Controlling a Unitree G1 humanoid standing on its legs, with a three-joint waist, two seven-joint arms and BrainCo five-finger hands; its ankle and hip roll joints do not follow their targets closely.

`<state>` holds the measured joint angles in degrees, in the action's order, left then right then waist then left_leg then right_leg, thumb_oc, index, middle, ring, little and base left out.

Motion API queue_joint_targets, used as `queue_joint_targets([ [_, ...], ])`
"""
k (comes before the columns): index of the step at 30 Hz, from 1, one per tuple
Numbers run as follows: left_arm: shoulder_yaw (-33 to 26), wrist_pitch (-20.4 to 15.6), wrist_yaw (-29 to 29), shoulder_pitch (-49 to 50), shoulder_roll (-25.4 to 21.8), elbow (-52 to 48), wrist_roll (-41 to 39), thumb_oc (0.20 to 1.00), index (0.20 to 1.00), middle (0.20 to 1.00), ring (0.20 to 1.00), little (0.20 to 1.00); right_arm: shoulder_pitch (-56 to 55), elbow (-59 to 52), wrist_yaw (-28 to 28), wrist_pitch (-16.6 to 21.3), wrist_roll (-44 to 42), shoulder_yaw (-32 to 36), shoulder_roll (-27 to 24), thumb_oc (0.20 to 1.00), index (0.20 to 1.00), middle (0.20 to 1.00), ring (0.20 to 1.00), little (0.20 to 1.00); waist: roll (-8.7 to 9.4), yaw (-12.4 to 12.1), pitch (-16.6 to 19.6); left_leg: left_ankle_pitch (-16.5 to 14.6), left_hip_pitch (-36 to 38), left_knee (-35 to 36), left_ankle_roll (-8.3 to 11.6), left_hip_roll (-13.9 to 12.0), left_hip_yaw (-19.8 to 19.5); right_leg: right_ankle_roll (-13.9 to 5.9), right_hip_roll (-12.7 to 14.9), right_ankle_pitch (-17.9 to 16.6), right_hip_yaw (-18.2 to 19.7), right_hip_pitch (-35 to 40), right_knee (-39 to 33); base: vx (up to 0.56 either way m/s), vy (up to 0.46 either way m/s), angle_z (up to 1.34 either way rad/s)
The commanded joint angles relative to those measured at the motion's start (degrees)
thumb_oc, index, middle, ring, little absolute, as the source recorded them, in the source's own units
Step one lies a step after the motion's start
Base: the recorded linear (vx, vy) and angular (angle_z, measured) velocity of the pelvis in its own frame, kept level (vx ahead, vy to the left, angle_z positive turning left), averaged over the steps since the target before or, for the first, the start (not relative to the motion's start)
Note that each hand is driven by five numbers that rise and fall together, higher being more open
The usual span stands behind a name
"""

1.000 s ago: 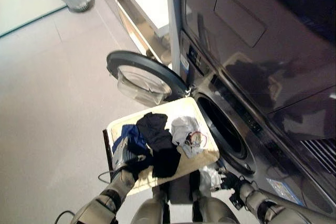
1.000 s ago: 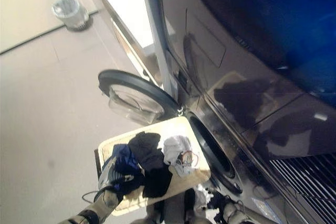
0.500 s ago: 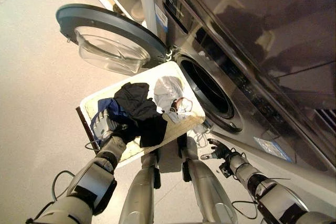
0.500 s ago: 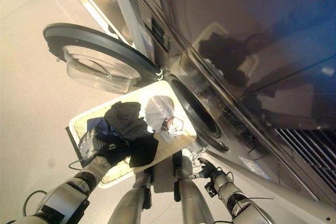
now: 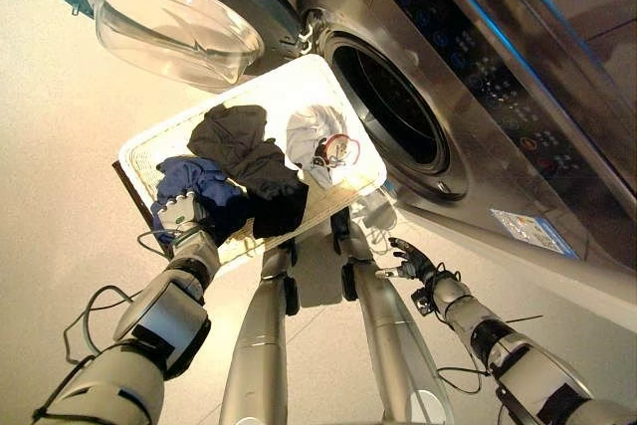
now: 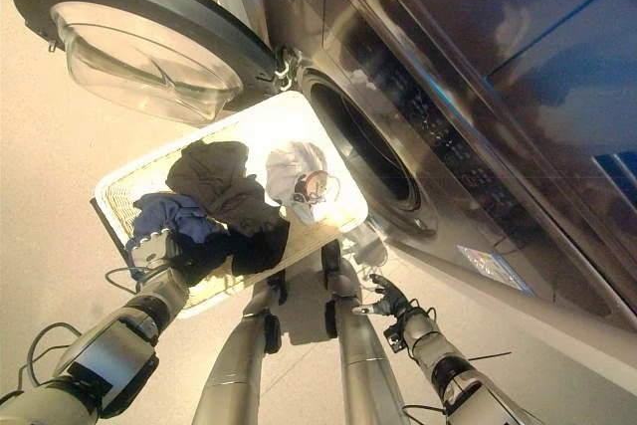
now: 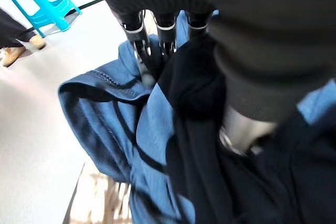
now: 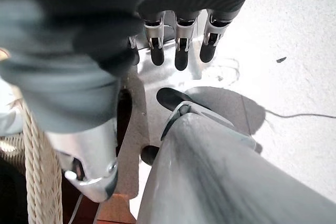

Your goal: Put the clothes into the washing machine.

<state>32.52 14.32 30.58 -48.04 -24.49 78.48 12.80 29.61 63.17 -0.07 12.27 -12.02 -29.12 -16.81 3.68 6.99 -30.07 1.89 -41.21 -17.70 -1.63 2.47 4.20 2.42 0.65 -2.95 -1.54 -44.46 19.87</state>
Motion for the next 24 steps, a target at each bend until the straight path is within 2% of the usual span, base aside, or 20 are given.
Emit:
queue_joint_targets([
  [1, -2.81, -1.08, -3.61, 3.08, 0.28, 1.36, -1.87, 0.200, 0.200, 0.200, 0.200, 0.200, -2.61, -4.35, -0.24, 2.88, -2.38, 0.20, -1.96, 1.000, 1.000, 1.000, 1.000, 1.000, -0.78, -0.02, 0.27, 0.66, -2.38, -5.04, -0.67, 2.02, -1.56, -2.57, 0.33, -5.51, 1.25, 0.07, -3.97, -0.04, 0.006, 0.01],
  [5, -3.27, -4.35, -2.59, 4.45, 0.26, 0.57, -3.03, 0.200, 0.200, 0.200, 0.200, 0.200, -3.32, -7.25, 0.20, 4.14, -3.83, 0.83, -2.68, 1.000, 1.000, 1.000, 1.000, 1.000, -0.89, -0.34, 0.27, 1.30, -0.89, -3.75, -0.47, 2.00, -1.88, -2.59, 0.31, -5.30, 1.10, 1.58, -4.36, -0.05, -0.010, 0.04],
  [7, -2.72, -9.38, -0.55, 5.64, -0.42, -1.36, -2.66, 0.200, 0.200, 0.200, 0.200, 0.200, -4.62, -10.74, 1.02, 6.19, -5.26, 1.61, -3.49, 1.000, 1.000, 1.000, 1.000, 1.000, -0.77, -0.55, 0.27, 2.09, 1.48, -1.66, -0.26, 1.79, -2.02, -2.90, 0.13, -5.46, 1.09, 3.75, -5.22, -0.06, -0.063, 0.07],
  [9, -2.91, -11.11, 0.30, 6.07, -0.70, -2.34, -2.84, 0.200, 0.200, 0.200, 0.200, 0.200, -5.16, -12.52, 0.93, 6.44, -5.77, 1.82, -3.72, 1.000, 1.000, 1.000, 1.000, 1.000, -0.76, -0.68, 0.27, 2.43, 2.43, -0.69, -0.22, 1.73, -2.02, -3.07, 0.09, -5.52, 0.93, 4.56, -5.52, -0.05, -0.054, 0.06],
  [10, -3.41, -13.61, 1.83, 7.42, -1.16, -5.57, -5.29, 0.200, 0.200, 0.200, 0.200, 0.200, -6.67, -16.57, 0.82, 6.95, -6.77, 2.58, -4.33, 1.000, 1.000, 1.000, 1.000, 1.000, -0.79, -1.06, 0.27, 3.11, 4.63, 1.44, -0.04, 1.69, -2.04, -3.44, 0.11, -5.61, 0.69, 6.77, -6.49, -0.05, -0.060, 0.05],
  [12, -4.07, -14.61, 2.47, 8.31, -1.28, -7.18, -5.88, 0.200, 0.200, 0.200, 0.200, 0.200, -7.62, -18.49, 0.70, 7.15, -7.10, 2.92, -4.57, 1.000, 1.000, 1.000, 1.000, 1.000, -0.93, -1.27, 0.27, 3.42, 5.73, 2.51, -0.02, 1.75, -2.14, -3.60, 0.14, -5.65, 0.55, 7.78, -6.87, -0.03, -0.053, 0.03],
  [14, -6.05, -16.84, 3.89, 11.68, -1.88, -13.19, -7.95, 0.200, 0.200, 0.200, 0.200, 0.200, -10.65, -25.37, 0.59, 7.01, -7.91, 4.81, -5.58, 1.000, 1.000, 1.000, 1.000, 1.000, -1.41, -2.01, 0.27, 4.19, 9.41, 5.49, 0.18, 1.87, -2.39, -4.21, 0.47, -5.61, -0.01, 11.22, -8.21, -0.02, -0.087, 0.02],
  [16, -7.80, -17.01, 5.00, 14.58, -2.14, -18.81, -8.78, 0.200, 0.200, 0.200, 0.200, 0.200, -13.00, -31.75, 0.17, 6.12, -8.02, 6.46, -6.39, 1.000, 1.000, 1.000, 1.000, 1.000, -1.81, -2.60, 0.28, 4.67, 12.35, 7.51, 0.35, 2.01, -2.71, -4.62, 0.92, -5.51, -0.63, 14.02, -9.29, -0.02, -0.074, 0.03],
  [19, -8.85, -18.07, 6.14, 16.51, -2.14, -21.54, -9.55, 0.200, 0.200, 0.200, 0.200, 0.200, -14.37, -34.60, -0.09, 6.31, -7.91, 7.23, -6.61, 1.000, 1.000, 1.000, 1.000, 1.000, -2.08, -2.92, 0.50, 4.88, 13.69, 8.49, 0.39, 2.17, -3.10, -4.80, 1.13, -5.46, -0.93, 15.31, -9.89, 0.00, -0.052, 0.12],
  [20, -12.66, -19.31, 10.40, 24.07, -1.57, -31.00, -8.66, 0.200, 0.200, 0.200, 0.200, 0.200, -18.66, -42.50, 0.52, 6.67, -6.60, 11.24, -6.41, 1.000, 1.000, 1.000, 1.000, 1.000, -3.16, -4.28, 3.04, 5.72, 17.47, 12.34, 0.21, 3.34, -5.32, -5.34, 1.46, -5.65, -1.62, 19.20, -12.82, 0.00, -0.109, 0.19],
  [21, -12.99, -19.34, 10.50, 24.62, -1.49, -31.60, -8.59, 0.200, 0.200, 0.200, 0.200, 0.200, -18.94, -42.97, 0.64, 6.83, -6.48, 11.57, -6.39, 1.000, 1.000, 1.000, 1.000, 1.000, -3.23, -4.35, 3.33, 5.90, 17.56, 12.66, 0.20, 3.38, -5.43, -5.38, 1.52, -5.81, -1.69, 19.33, -13.13, 0.02, -0.103, 0.16],
  [23, -16.26, -23.13, 11.50, 30.11, -0.54, -37.89, -10.58, 0.200, 0.200, 0.200, 0.200, 0.200, -21.34, -47.68, 1.27, 6.81, -5.72, 14.23, -5.90, 1.000, 1.000, 1.000, 1.000, 1.000, -3.90, -5.18, 5.07, 6.20, 20.44, 15.27, 0.17, 3.66, -6.40, -5.69, 1.76, -5.74, -2.25, 22.21, -15.08, 0.04, -0.049, 0.28],
  [24, -16.69, -23.84, 11.39, 30.59, -0.43, -38.54, -11.05, 0.200, 0.200, 0.200, 0.200, 0.200, -21.51, -48.17, 1.28, 6.91, -5.58, 14.51, -5.87, 1.000, 1.000, 1.000, 1.000, 1.000, -3.97, -5.26, 5.39, 6.36, 20.49, 15.53, 0.18, 3.71, -6.48, -5.72, 1.79, -5.87, -2.32, 22.33, -15.39, 0.05, -0.042, 0.21],
])
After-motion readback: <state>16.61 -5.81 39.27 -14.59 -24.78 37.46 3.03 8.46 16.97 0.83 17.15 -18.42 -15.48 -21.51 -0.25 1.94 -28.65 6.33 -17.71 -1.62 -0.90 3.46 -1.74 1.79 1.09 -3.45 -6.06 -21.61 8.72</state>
